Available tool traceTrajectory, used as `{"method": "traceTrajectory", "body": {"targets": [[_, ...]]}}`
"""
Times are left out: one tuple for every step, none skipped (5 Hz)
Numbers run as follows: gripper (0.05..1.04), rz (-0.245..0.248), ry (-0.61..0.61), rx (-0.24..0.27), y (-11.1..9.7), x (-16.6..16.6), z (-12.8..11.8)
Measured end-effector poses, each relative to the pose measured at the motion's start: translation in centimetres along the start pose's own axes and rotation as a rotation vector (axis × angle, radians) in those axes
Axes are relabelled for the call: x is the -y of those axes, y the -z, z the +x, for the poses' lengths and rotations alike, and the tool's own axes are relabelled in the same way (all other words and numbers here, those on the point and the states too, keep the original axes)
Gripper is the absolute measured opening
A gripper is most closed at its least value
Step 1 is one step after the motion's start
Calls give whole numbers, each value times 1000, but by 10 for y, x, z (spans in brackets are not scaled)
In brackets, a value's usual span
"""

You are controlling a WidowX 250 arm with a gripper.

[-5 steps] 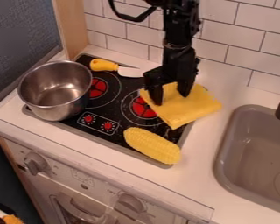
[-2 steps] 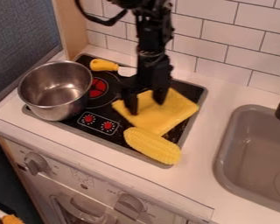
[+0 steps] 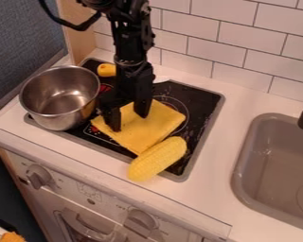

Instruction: Moved the yellow cloth between the silver pot and corn

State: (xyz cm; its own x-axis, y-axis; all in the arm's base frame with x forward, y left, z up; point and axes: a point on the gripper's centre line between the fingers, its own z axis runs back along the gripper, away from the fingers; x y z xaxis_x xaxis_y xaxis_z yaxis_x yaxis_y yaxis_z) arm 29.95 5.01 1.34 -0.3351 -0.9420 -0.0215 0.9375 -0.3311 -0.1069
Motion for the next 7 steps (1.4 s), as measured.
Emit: {"method": "traceTrajectory", "body": {"targets": [[999, -1, -9, 1, 0, 1, 1], [999, -2, -12, 2, 0, 1, 1], [999, 3, 3, -2, -2, -2, 3], [999, 39, 13, -21, -20, -6, 5], [999, 65, 31, -34, -42, -8, 10], [999, 102, 58, -51, -61, -9, 15], [999, 153, 71, -54, -73, -10, 17]]}}
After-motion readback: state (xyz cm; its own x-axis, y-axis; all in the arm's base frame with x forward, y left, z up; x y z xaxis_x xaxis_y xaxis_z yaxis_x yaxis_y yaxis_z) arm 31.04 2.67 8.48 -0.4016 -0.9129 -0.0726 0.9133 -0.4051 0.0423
